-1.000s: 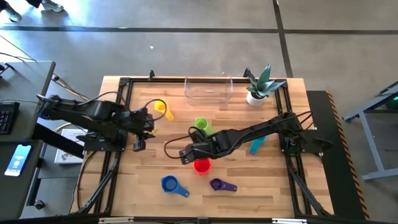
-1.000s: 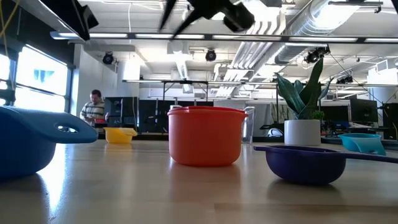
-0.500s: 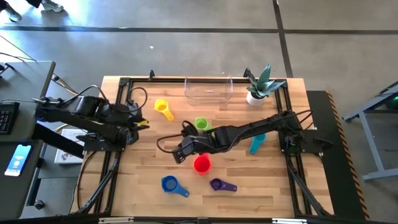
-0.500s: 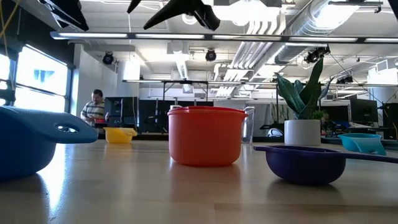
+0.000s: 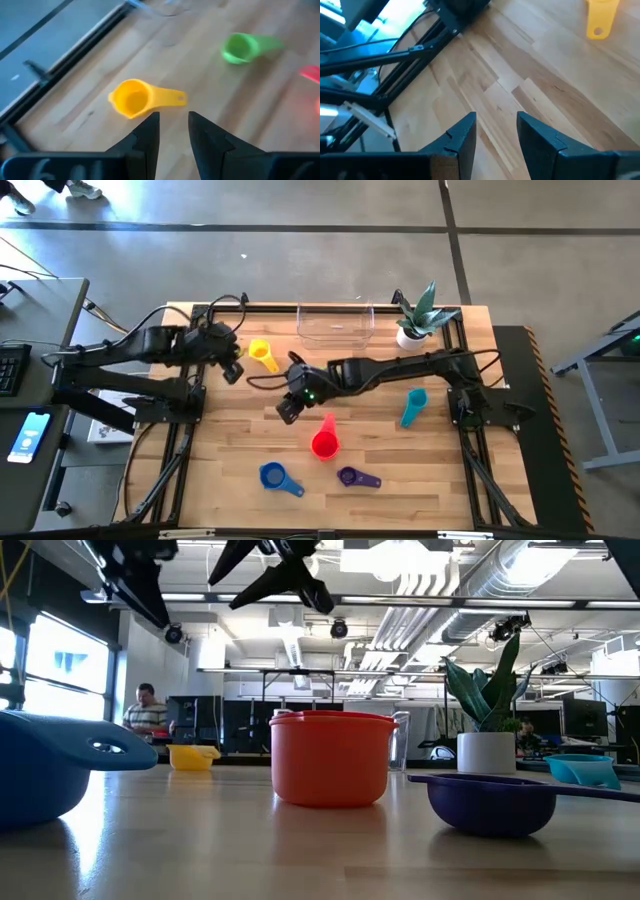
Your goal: Nest measuring cups in basket
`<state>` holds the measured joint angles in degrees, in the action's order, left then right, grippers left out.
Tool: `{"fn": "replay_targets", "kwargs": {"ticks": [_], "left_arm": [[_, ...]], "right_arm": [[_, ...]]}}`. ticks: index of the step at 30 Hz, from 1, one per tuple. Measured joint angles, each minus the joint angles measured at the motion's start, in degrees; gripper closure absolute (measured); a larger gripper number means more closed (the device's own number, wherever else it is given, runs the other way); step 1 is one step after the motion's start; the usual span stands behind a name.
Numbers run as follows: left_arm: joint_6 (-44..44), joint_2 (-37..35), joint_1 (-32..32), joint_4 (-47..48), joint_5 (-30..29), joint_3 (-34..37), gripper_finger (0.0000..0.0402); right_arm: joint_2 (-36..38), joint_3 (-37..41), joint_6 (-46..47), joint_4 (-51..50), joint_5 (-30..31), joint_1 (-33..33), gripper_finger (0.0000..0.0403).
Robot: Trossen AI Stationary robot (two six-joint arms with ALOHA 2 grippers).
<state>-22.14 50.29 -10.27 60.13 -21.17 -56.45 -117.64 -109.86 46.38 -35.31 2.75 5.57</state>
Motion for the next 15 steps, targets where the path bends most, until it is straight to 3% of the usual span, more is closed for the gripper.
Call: {"fn": "replay_targets", "kwargs": {"ticks": [7, 15], "left_arm": [[3.0, 3.0, -10.8, -0.6, 0.3, 0.0, 0.0309], [8.8, 7.7, -21.1, -6.6, 5.9, 0.0, 0.0309]], "right_arm": [[2.3, 0.0, -5.6, -0.7, -1.5, -1.1, 0.0269], [6.9, 0.0, -11.6, -5.4, -1.5, -2.3, 0.0269]]}}
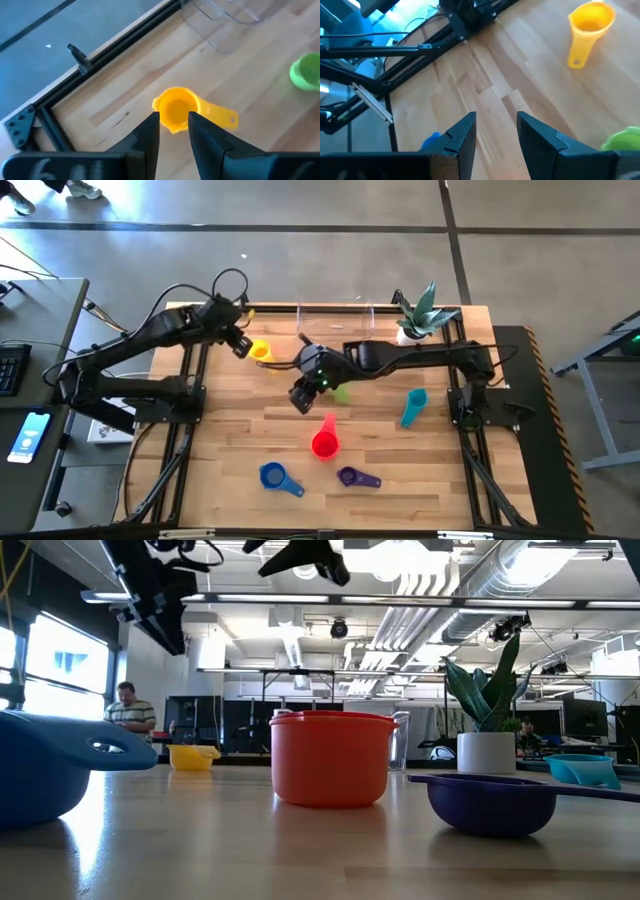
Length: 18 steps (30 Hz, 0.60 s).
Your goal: Nest measuring cups in basket
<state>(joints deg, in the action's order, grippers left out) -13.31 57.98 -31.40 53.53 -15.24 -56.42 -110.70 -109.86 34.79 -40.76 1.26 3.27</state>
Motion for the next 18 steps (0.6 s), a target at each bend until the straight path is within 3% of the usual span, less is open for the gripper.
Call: {"fn": "replay_targets", "kwargs": {"ticks": [11, 18], "left_arm": [[6.9, 7.3, -10.2, -5.3, 10.3, 0.0, 0.0285], [1.8, 15.0, -14.2, -5.1, 14.0, 0.0, 0.0284]], "right_arm": [[2.9, 0.0, -6.8, -9.5, 0.1, -1.6, 0.0269], [2.9, 0.0, -6.8, -11.1, 1.6, -3.7, 0.0269]]}}
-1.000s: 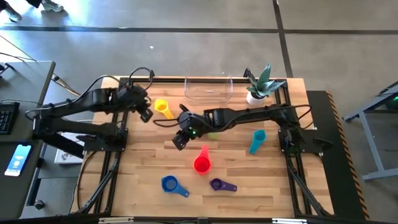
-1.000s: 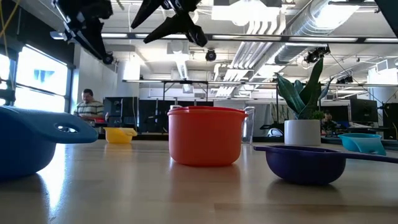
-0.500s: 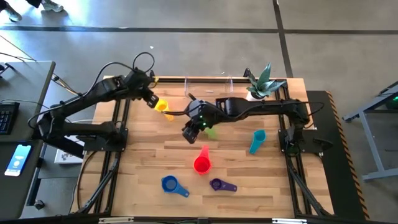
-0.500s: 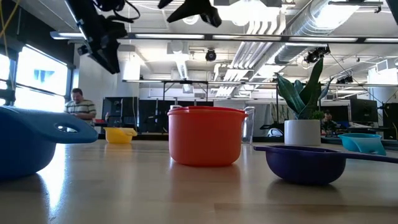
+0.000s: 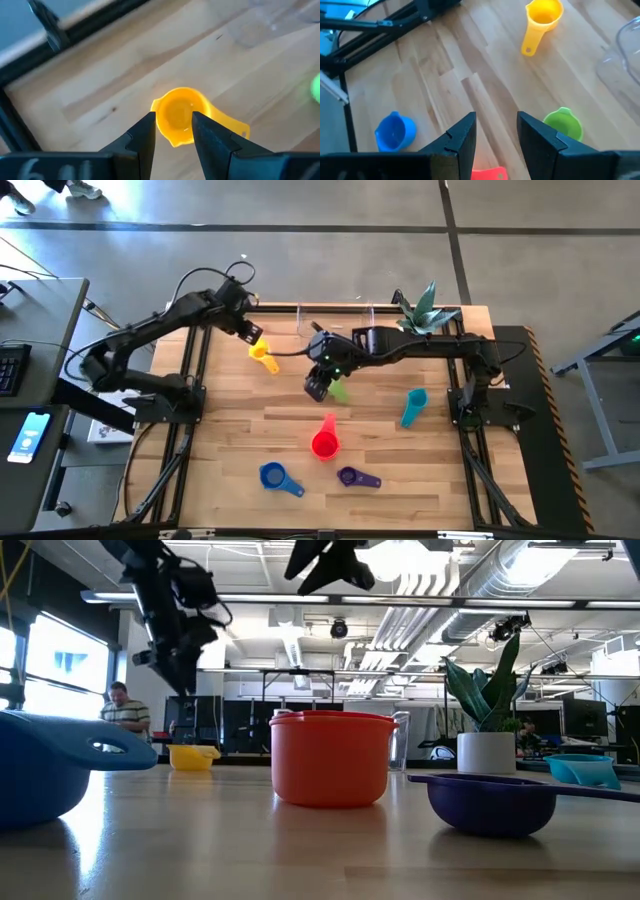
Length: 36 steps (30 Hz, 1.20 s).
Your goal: Nest measuring cups in basket
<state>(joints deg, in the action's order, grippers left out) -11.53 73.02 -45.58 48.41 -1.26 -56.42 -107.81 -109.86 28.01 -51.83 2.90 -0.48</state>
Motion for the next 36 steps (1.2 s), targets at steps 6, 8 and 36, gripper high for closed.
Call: {"fn": "replay_targets", "kwargs": {"ticks": [6, 8, 36], "left_arm": [[-1.9, 6.4, -1.7, 1.4, 2.4, 0.0, 0.0283], [-1.9, 7.9, -2.1, 1.5, 2.4, 0.0, 0.0285], [-4.4, 21.1, -3.2, 0.4, 2.1, 0.0, 0.0286]], "right_arm": [[0.0, 0.0, 1.7, 0.1, -0.1, -2.6, 0.0269], [0.0, 0.0, 1.9, 0.1, -0.1, -3.3, 0.0269], [0.0, 0.0, 4.2, 0.2, -0.1, -5.7, 0.0269]]}}
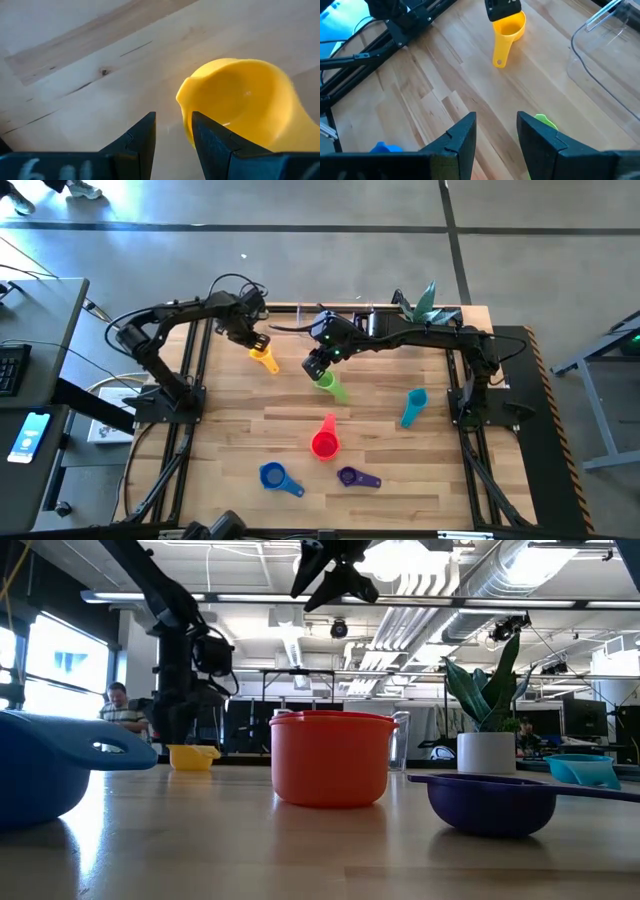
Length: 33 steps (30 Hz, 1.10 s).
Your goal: Nest measuring cups in basket
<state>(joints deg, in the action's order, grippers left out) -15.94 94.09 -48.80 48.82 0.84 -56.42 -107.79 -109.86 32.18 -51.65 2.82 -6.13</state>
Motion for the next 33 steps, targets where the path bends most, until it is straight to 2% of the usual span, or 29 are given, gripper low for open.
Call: {"fn": "replay_targets", "kwargs": {"ticks": [11, 21, 27, 33], "left_arm": [[3.2, 1.8, 0.0, -2.2, 0.0, 0.0, 0.0295], [7.6, 1.7, 0.0, -2.6, 0.1, 0.0, 0.0392], [9.9, 1.6, 0.2, -2.6, 0.3, 0.0, 0.0394], [10.7, -0.6, 1.0, -0.1, 3.5, 0.0, 0.0397]], "right_arm": [[0.0, 0.0, 0.4, 0.0, 0.1, 0.0, 0.0269], [0.0, 0.0, 0.4, 0.0, 0.4, 0.0, 0.0269], [0.0, 0.0, 2.4, 0.0, -0.3, 0.0, 0.0269], [0.0, 0.0, 3.4, -2.9, -1.1, 1.3, 0.0269]]}}
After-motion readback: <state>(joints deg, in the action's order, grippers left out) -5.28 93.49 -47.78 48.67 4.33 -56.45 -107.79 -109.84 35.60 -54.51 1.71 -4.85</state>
